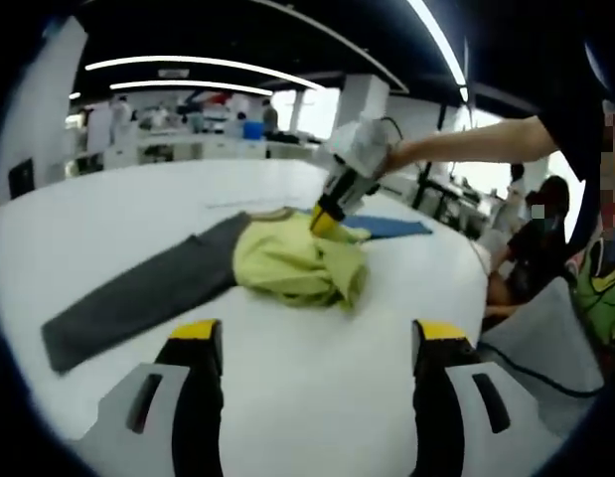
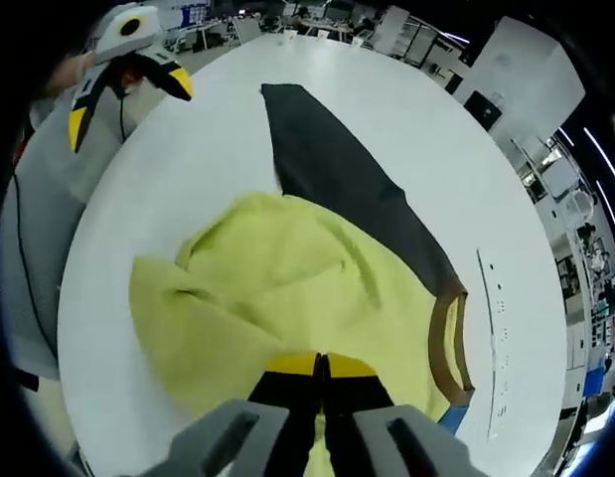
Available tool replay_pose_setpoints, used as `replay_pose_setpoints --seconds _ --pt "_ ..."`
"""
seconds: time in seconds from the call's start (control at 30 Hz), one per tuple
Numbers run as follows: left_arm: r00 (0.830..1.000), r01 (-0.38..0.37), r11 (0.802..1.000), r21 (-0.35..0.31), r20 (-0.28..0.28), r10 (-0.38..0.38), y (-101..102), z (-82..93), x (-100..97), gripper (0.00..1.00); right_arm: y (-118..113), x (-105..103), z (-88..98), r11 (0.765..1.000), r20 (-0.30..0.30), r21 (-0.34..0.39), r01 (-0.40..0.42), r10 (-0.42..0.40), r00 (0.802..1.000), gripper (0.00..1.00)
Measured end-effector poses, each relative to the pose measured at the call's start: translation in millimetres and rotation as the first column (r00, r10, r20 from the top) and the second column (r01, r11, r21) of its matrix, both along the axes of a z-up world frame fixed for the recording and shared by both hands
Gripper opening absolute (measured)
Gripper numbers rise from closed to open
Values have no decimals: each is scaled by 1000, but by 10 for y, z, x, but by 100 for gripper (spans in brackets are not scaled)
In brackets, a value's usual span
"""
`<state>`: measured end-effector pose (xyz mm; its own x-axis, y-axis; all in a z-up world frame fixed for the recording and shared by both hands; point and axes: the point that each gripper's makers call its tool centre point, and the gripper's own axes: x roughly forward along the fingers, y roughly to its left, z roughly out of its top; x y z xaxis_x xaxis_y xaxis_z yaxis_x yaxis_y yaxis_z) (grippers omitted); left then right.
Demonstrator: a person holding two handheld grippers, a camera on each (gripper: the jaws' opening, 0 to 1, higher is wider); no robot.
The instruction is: Fold the garment on the visible template until the final outline fits inside the template.
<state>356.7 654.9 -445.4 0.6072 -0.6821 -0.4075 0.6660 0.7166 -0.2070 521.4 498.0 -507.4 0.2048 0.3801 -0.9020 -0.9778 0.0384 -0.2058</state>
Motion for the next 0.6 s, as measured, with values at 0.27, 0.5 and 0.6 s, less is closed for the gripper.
replay_pose_setpoints --seconds 0.27,0.5,0.6 --pt "1000 -8 1000 -9 -4 8 -3 9 -7 73 -8 -20 -14 1000 -19 6 17 -17 1000 0" --pt "1000 -10 1000 -14 -1 10 -13 23 -14 73 -4 -1 214 981 -36 166 97 -92 995 23" --pt "1000 -8 1000 -16 -3 8 -21 20 -23 73 -14 -30 323 950 -91 257 178 -160 983 30"
